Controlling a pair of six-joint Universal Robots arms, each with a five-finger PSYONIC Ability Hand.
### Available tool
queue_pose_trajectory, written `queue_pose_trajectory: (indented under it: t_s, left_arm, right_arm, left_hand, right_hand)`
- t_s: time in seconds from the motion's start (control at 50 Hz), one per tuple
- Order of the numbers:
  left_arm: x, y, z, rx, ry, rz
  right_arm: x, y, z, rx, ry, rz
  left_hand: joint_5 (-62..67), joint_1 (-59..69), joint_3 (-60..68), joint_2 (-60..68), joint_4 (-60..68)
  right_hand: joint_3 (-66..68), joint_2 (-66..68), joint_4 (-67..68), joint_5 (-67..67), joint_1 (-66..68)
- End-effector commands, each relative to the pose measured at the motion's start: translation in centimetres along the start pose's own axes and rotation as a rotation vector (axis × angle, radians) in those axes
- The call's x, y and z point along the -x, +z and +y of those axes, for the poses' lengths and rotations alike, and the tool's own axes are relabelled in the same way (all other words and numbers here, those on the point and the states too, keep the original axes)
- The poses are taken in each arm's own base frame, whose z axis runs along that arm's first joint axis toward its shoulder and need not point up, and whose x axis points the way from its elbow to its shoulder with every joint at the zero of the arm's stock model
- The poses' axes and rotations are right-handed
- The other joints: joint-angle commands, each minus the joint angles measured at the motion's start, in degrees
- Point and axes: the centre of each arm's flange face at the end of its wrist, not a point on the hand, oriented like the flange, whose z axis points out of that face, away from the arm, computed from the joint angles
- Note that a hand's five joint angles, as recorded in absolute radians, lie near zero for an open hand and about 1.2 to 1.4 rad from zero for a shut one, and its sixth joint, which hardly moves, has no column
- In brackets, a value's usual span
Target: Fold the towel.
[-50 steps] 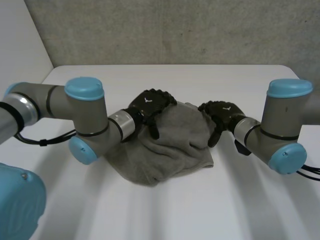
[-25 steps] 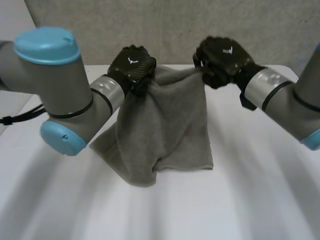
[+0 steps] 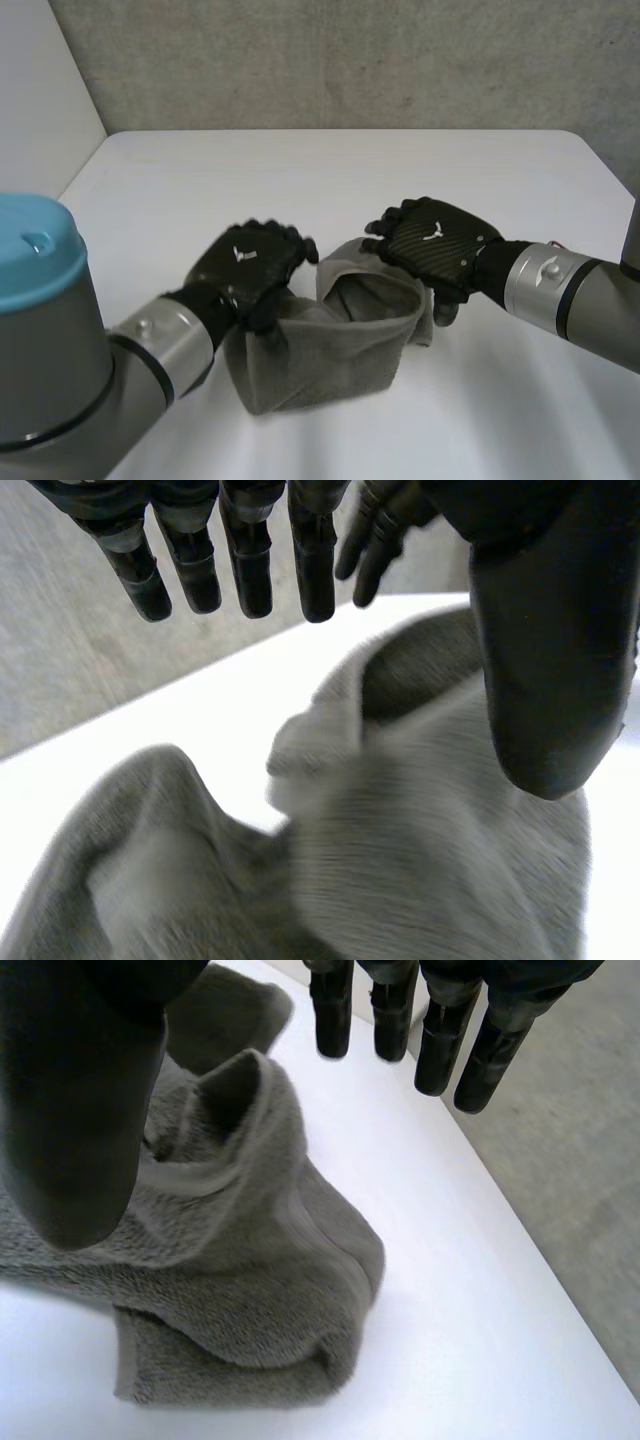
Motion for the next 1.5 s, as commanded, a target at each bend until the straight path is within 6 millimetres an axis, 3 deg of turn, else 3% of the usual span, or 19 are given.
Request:
queue_pose_trajectory:
  t_s: [0.02, 0.08, 0.14, 0.28, 0.4, 0.6, 0.7, 0.76, 0.8, 0.86, 1.08, 1.36, 1.5]
  left_arm:
    - [1.4, 1.2, -3.0, -0.096, 0.01, -0.035]
    - [1.5, 1.9, -3.3, -0.104, 0.011, -0.034]
    - [1.5, 3.0, -2.3, -0.061, 0.015, -0.024]
    - [0.6, 2.6, 0.2, 0.076, 0.12, 0.012]
    - [0.3, 1.3, 1.2, 0.13, 0.175, 0.028]
    - [-0.3, -3.1, -1.2, 0.025, 0.088, 0.016]
    - [-2.3, -5.5, -1.5, -0.015, -0.069, 0.077]
    - [-3.1, -5.8, -1.4, -0.016, -0.078, 0.105]
    - [-4.9, -6.4, -0.8, -0.005, -0.056, 0.166]
    - [-6.0, -6.4, 0.3, 0.031, -0.037, 0.202]
    - [-6.2, -4.7, 3.2, 0.137, 0.042, 0.195]
    - [-5.8, -2.6, 5.8, 0.195, 0.144, 0.117]
    - [-5.4, -2.3, 5.9, 0.195, 0.196, 0.071]
  right_arm:
    - [-1.8, 0.3, -0.4, -0.042, 0.198, 0.106]
    - [-2.0, 0.2, -0.5, -0.069, 0.319, 0.123]
    - [-1.7, 0.3, -0.2, -0.068, 0.407, 0.11]
    - [-0.7, -0.2, 0.1, -0.06, 0.409, 0.09]
    - [0.3, -1.9, -1.1, -0.096, 0.181, 0.06]
    - [0.4, -3.0, -1.1, -0.08, -0.174, 0.061]
    - [0.1, -3.1, -0.5, -0.046, -0.399, 0.058]
    - [0.2, -3.1, -0.4, -0.04, -0.441, 0.054]
    - [0.7, -2.8, -0.1, -0.035, -0.493, 0.032]
    - [1.0, -2.6, 0.3, -0.033, -0.52, 0.015]
    - [1.8, -2.4, 0.7, -0.088, -0.534, -0.042]
    - [2.6, -2.0, 2.1, -0.06, -0.491, -0.088]
    - [3.4, -1.4, 3.3, -0.039, -0.474, -0.132]
  left_hand:
    - [-1.35, -4.01, -2.73, -3.05, -3.09]
    - [-2.52, -5.18, -2.73, -4.23, -3.09]
    - [-2.37, -5.02, -2.73, -4.07, -3.09]
    - [-1.69, -4.35, -2.73, -3.39, -3.09]
    - [-0.69, -3.34, -2.73, -2.39, -3.09]
    - [0.5, -2.16, -2.73, -1.21, -3.09]
    - [0.5, -2.16, -2.73, -1.21, -3.09]
    - [0.66, -1.99, -2.73, -1.04, -3.09]
    - [0.5, -2.16, -2.73, -1.2, -3.09]
    - [0.66, -1.99, -2.73, -1.04, -3.09]
    - [3.18, 0.53, -2.73, 1.48, -3.09]
    - [3.18, 0.53, -2.73, 1.48, -3.09]
    - [3.02, 0.36, -2.73, 1.32, -3.09]
  right_hand:
    - [-2.56, -4.86, -4.29, -3.29, -5.22]
    - [-2.56, -4.86, -4.29, -3.29, -5.22]
    - [-2.56, -4.86, -4.29, -3.29, -5.22]
    - [-2.56, -4.86, -4.29, -3.29, -5.22]
    - [-2.56, -4.86, -4.29, -3.29, -5.22]
    - [-2.56, -4.86, -4.29, -3.29, -5.22]
    - [-2.56, -4.86, -4.29, -3.29, -5.22]
    - [-2.56, -4.86, -4.29, -3.29, -5.22]
    - [-2.56, -4.86, -4.29, -3.29, -5.22]
    - [-2.56, -4.86, -4.29, -3.29, -5.22]
    - [-2.56, -4.86, -4.29, -3.29, -5.22]
    - [-2.56, -4.86, -4.29, -3.29, -5.22]
    - [-2.56, -4.86, -4.29, -3.29, -5.22]
